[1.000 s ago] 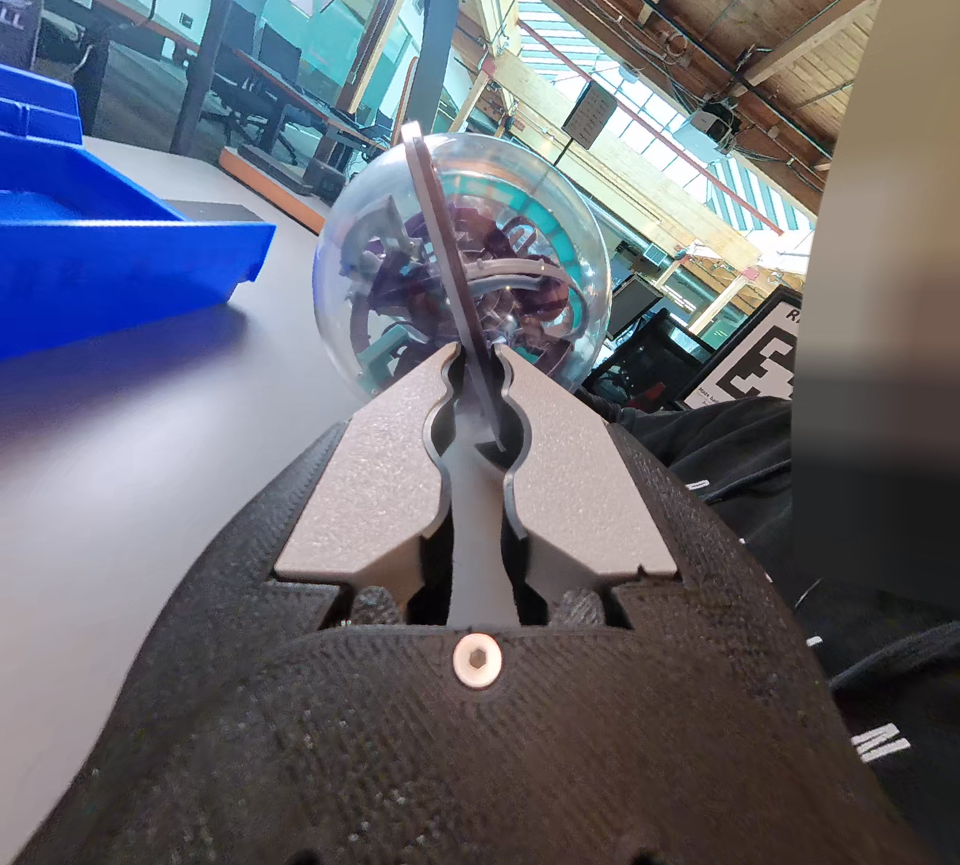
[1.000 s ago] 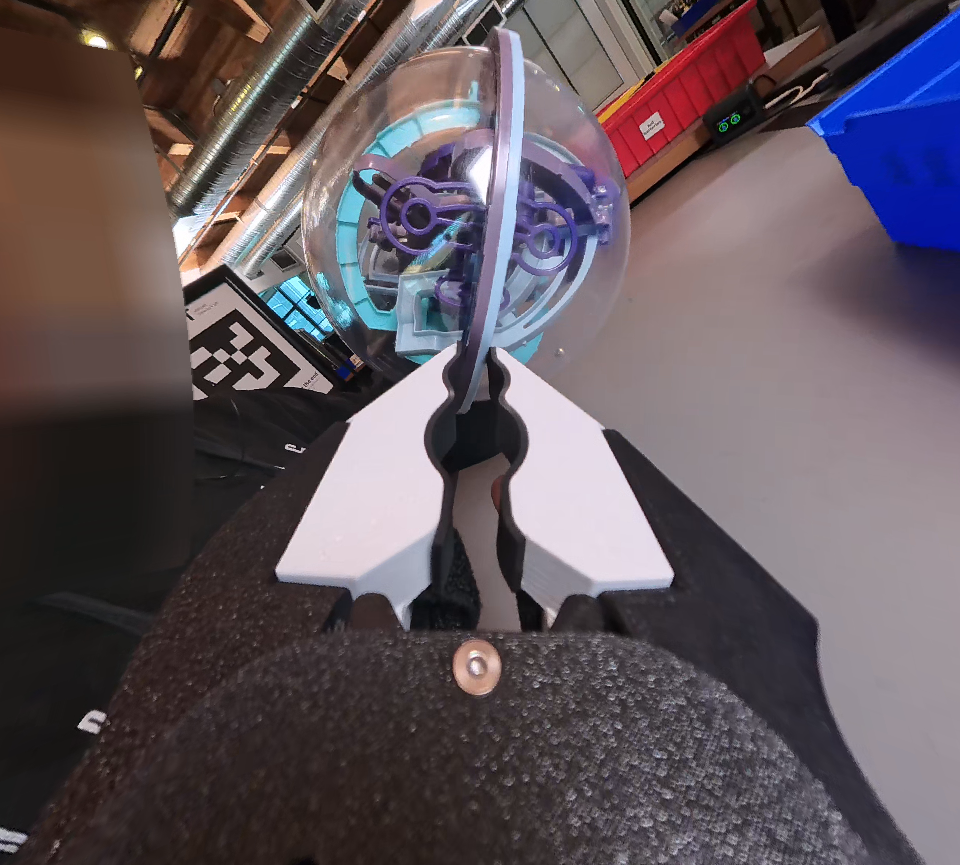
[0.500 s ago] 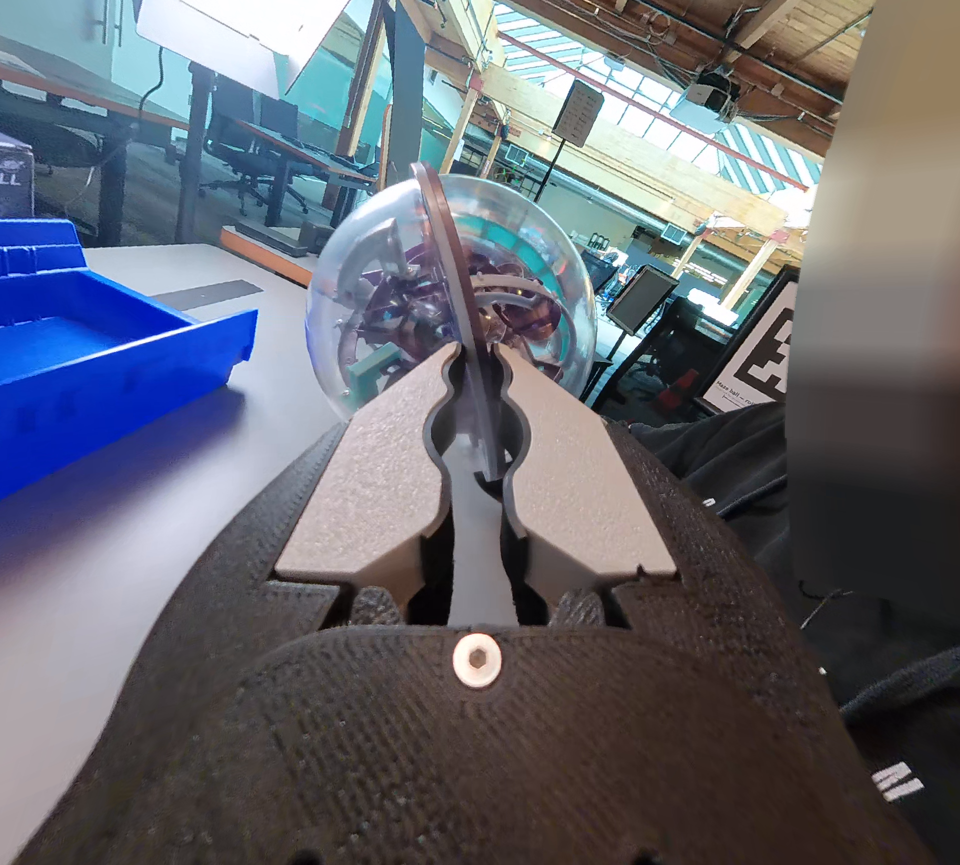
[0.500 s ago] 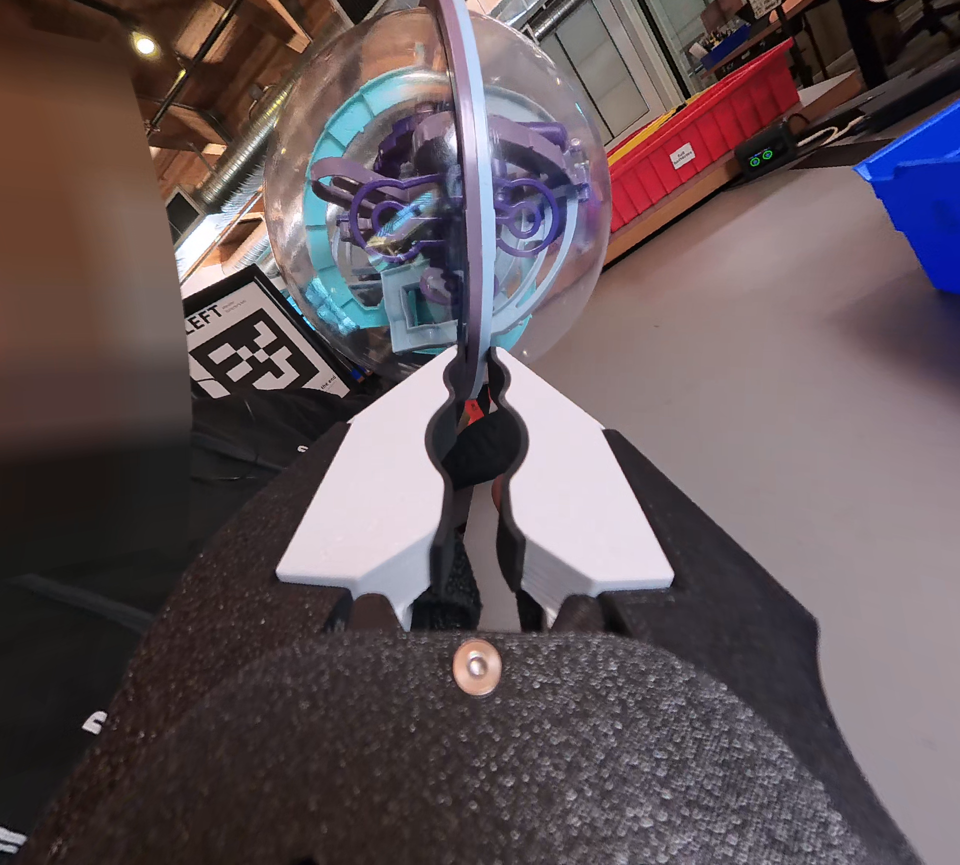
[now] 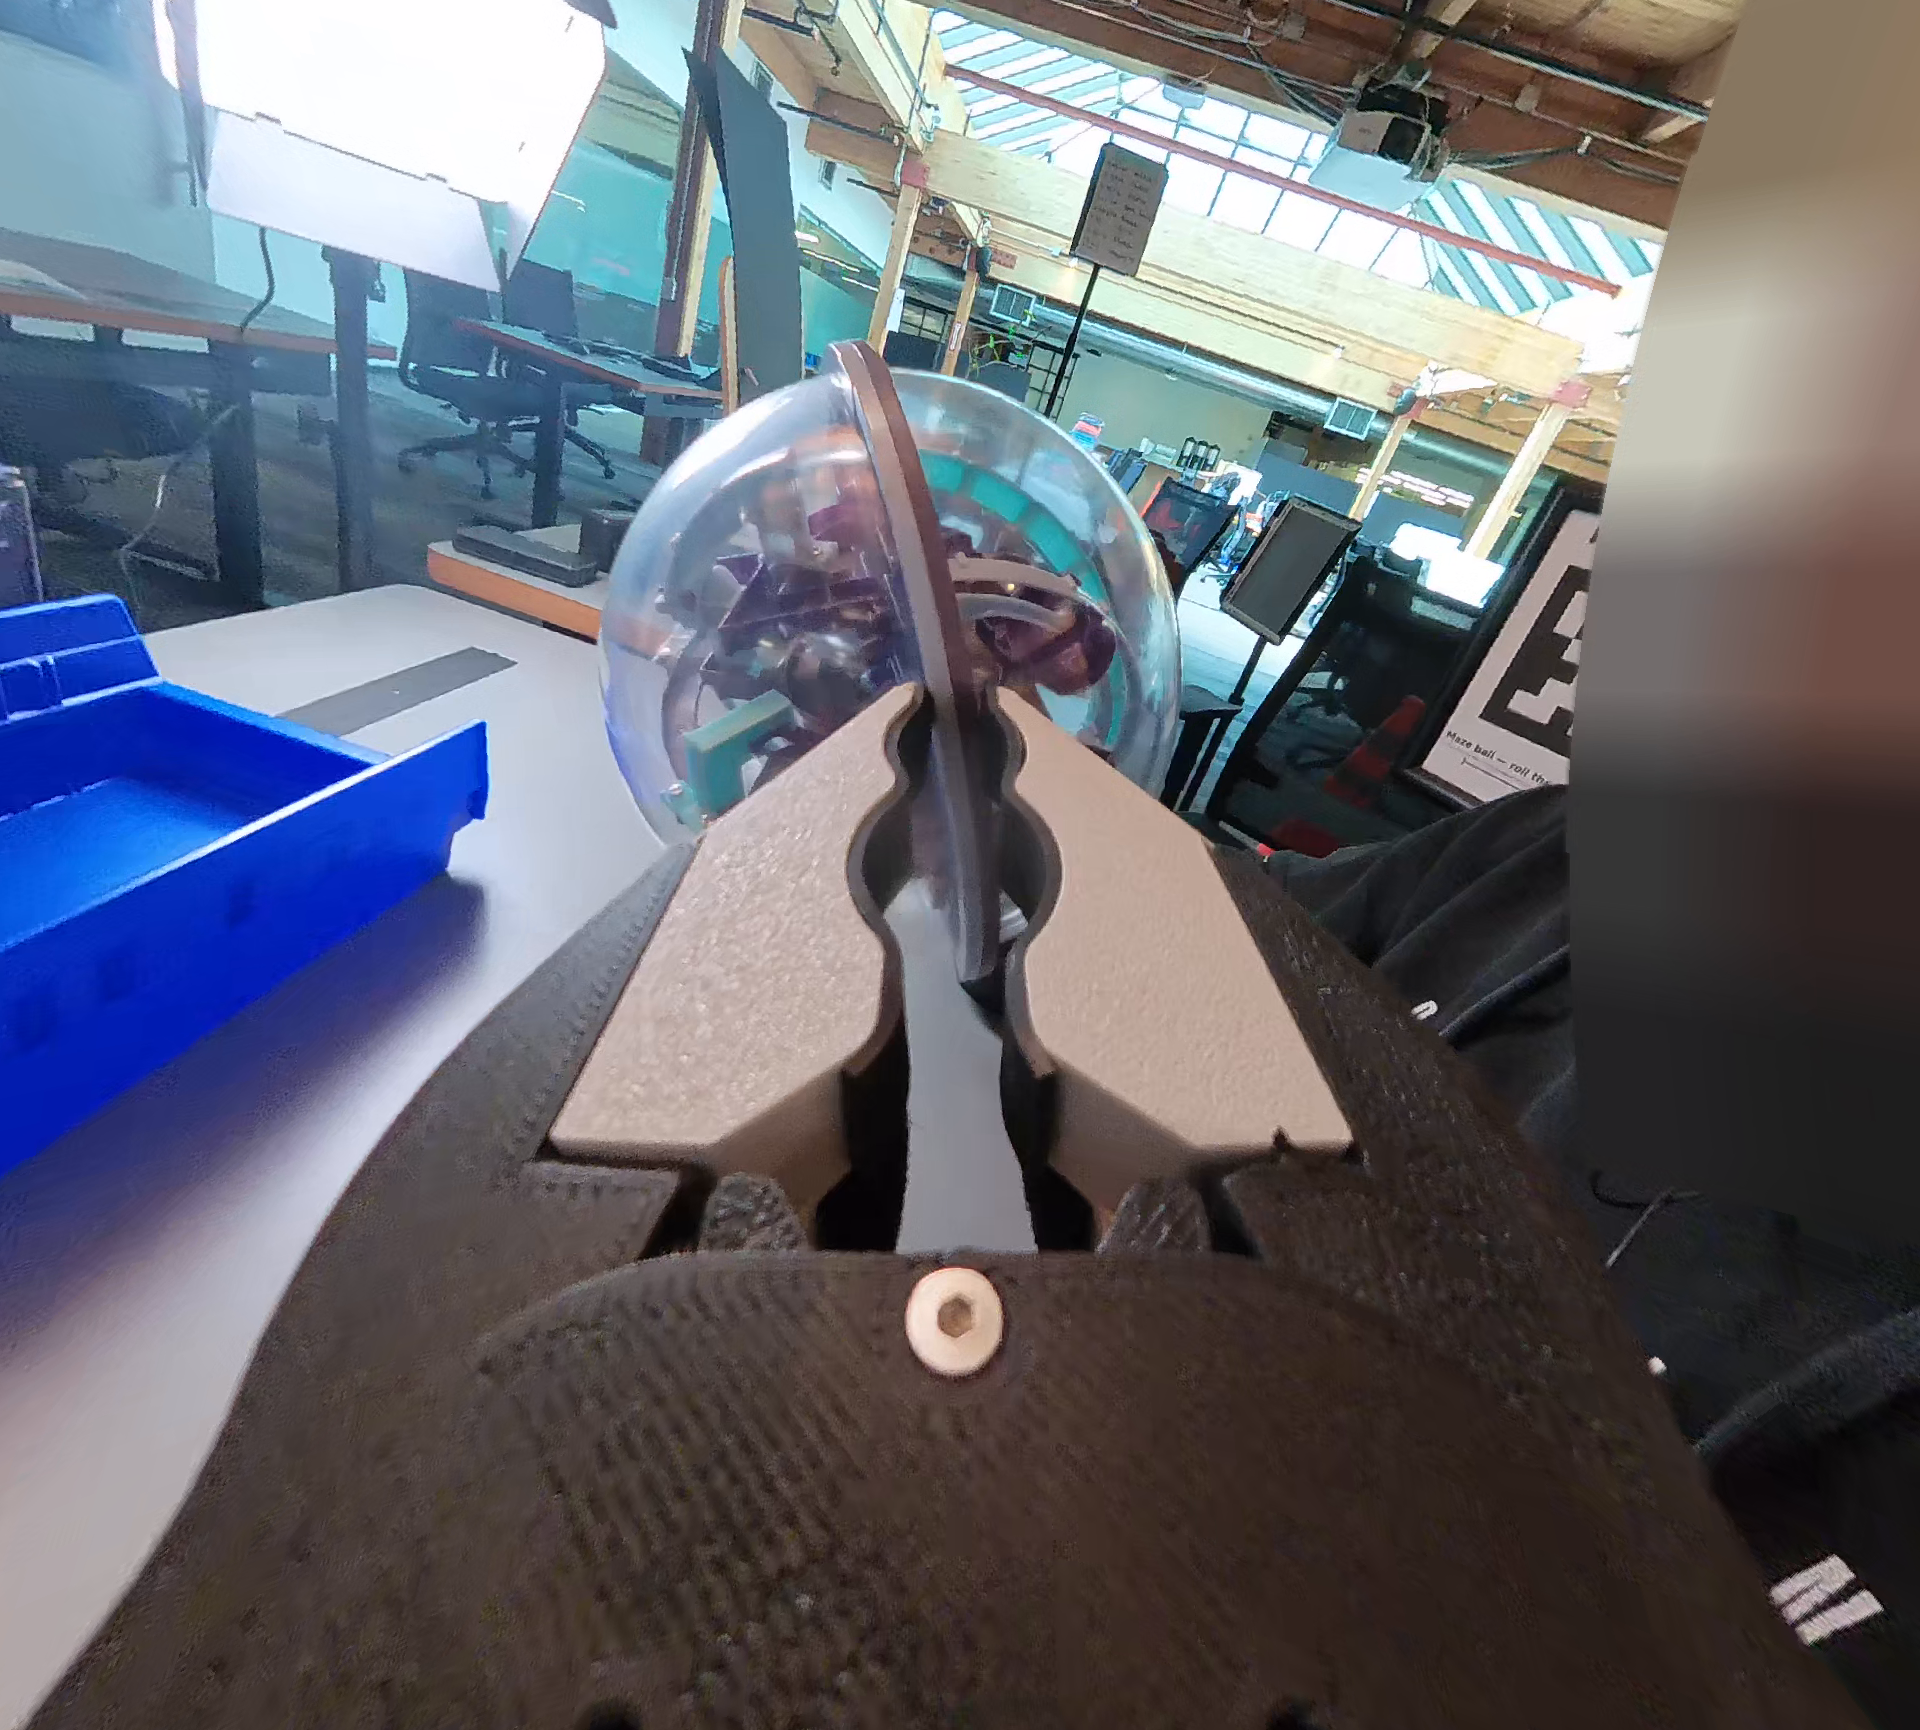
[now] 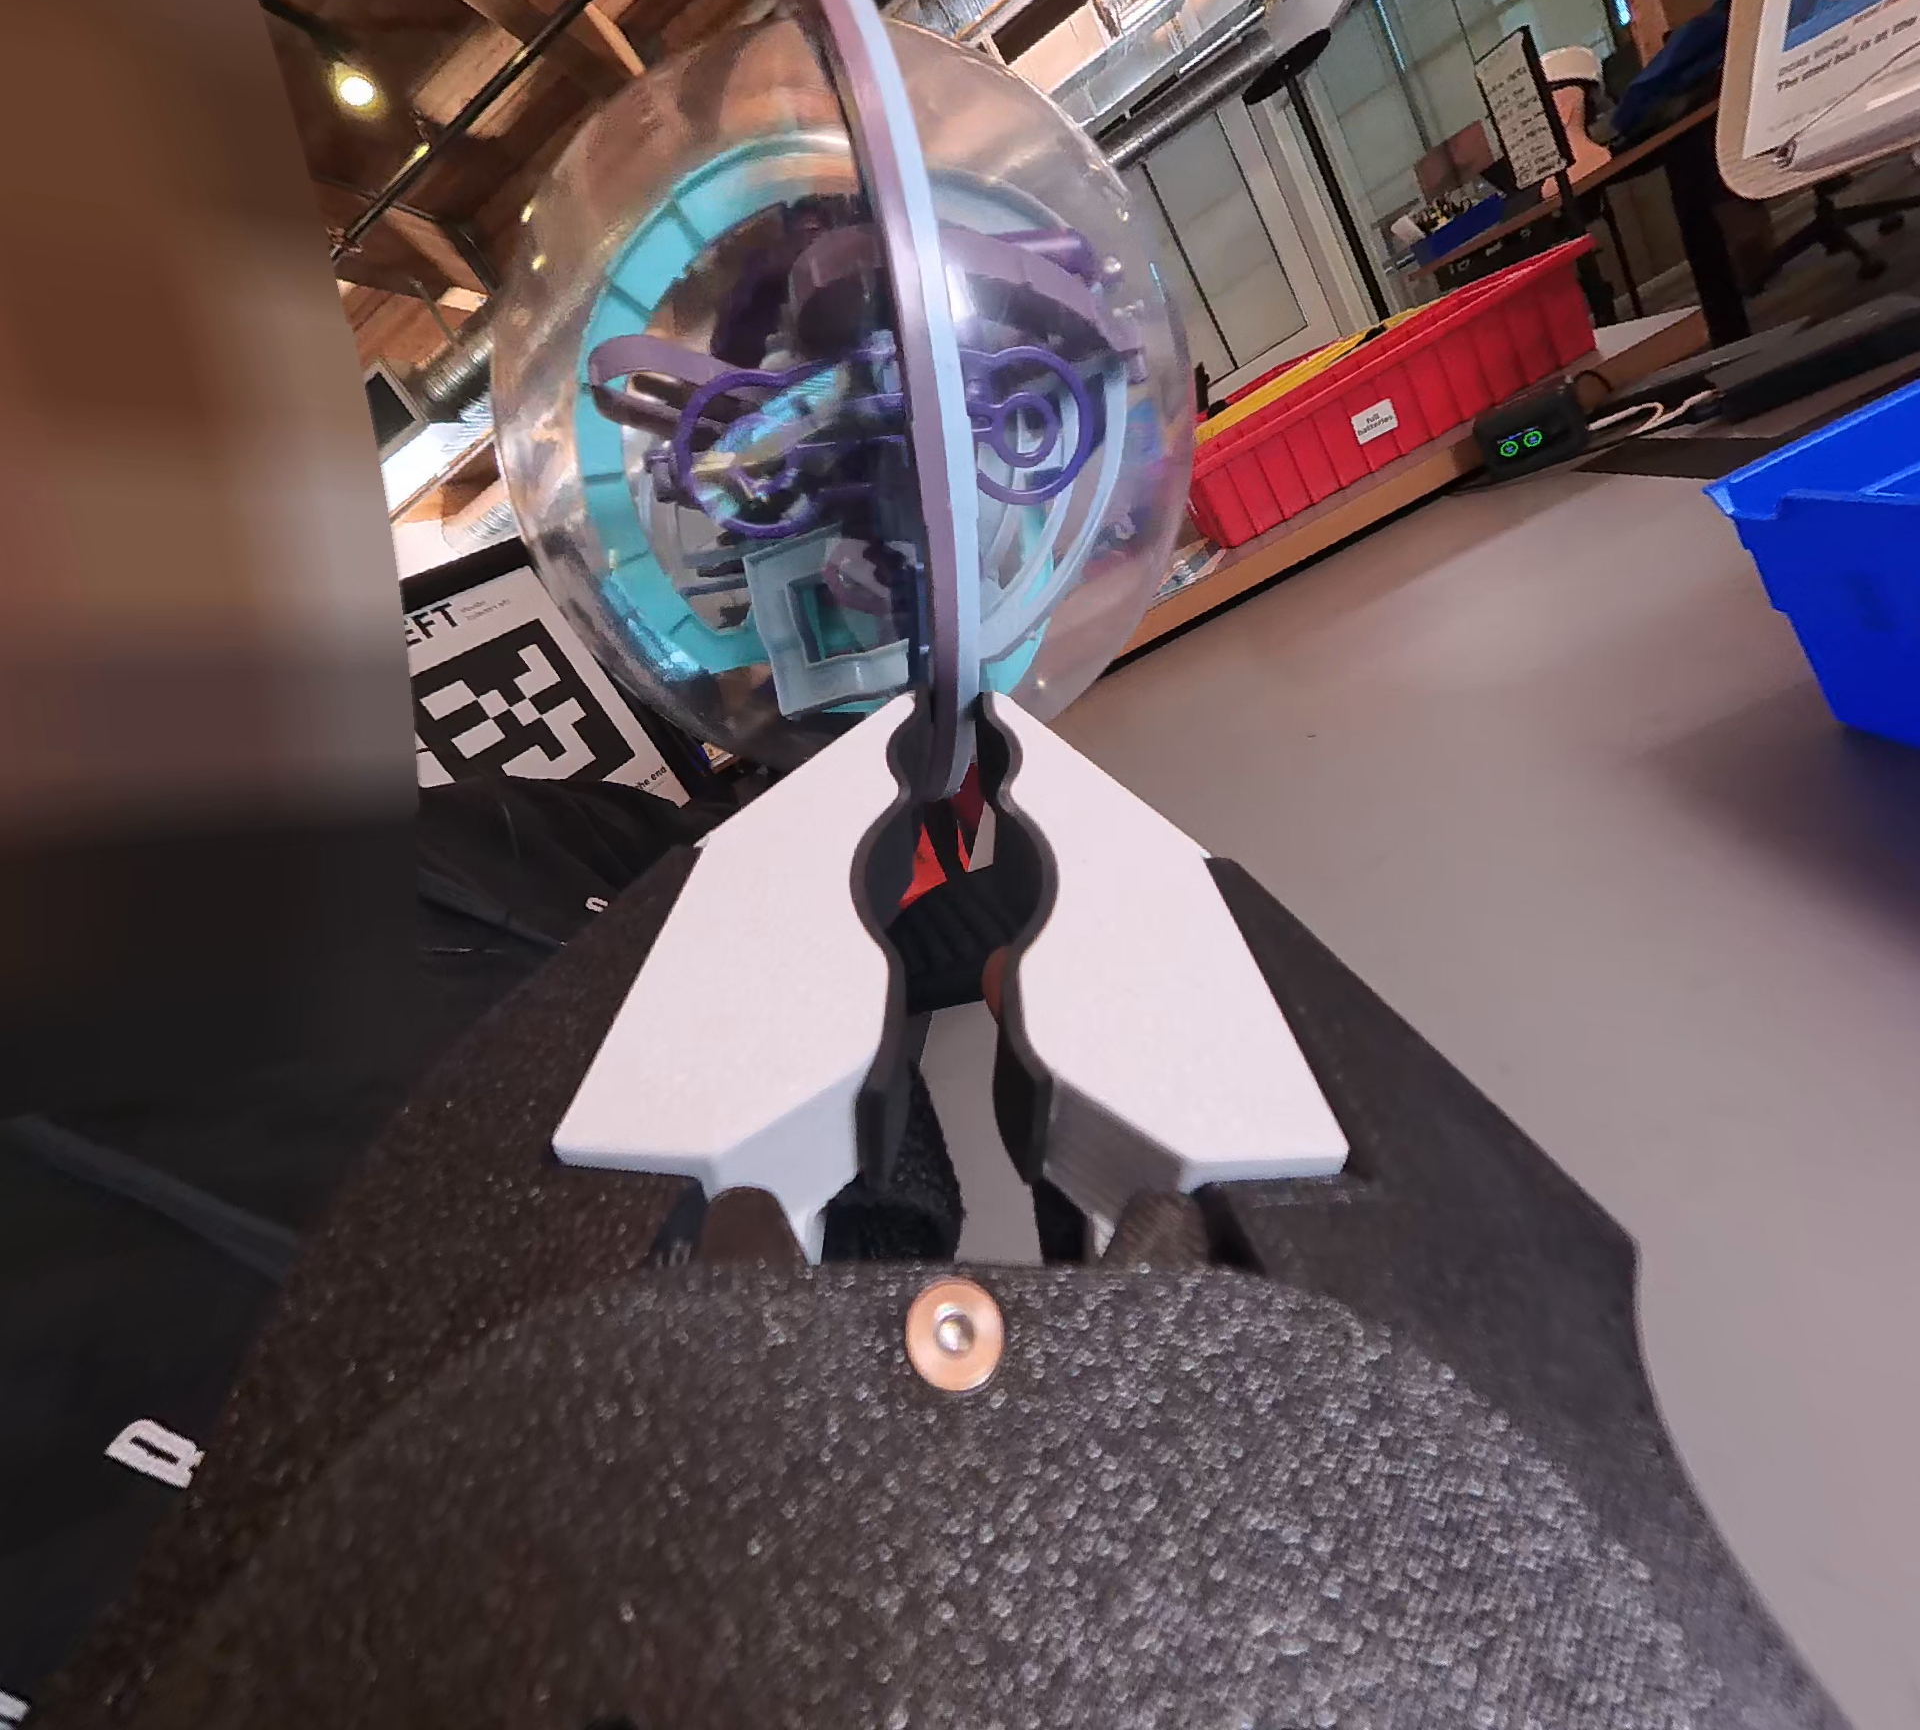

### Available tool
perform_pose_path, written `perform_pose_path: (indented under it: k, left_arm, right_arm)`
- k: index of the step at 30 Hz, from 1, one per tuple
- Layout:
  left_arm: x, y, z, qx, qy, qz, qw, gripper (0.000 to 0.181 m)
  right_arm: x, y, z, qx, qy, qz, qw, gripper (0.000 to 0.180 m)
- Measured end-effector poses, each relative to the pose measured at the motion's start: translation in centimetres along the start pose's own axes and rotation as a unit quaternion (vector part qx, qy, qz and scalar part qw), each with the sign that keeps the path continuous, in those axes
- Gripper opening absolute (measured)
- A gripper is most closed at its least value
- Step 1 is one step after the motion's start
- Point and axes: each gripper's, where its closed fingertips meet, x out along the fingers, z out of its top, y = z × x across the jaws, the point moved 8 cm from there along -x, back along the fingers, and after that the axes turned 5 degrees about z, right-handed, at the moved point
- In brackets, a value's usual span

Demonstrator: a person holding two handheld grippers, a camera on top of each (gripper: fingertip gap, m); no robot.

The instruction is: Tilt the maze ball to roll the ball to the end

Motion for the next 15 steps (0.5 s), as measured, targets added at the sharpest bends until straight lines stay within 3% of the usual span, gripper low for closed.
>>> perform_pose_path:
  k: [9, 15]
  left_arm:
    - [0.5, -1.4, 0.7, 0.043, 0.003, 0.014, 0.999, 0.008]
    - [-1.1, 3.3, -1.0, -0.043, 0.006, 0.041, 0.998, 0.007]
  right_arm:
    - [0.5, -0.7, -0.6, 0.008, 0.020, -0.014, 1.000, 0.006]
    - [0.9, -0.9, -1.8, 0.026, 0.042, -0.022, 0.999, 0.005]
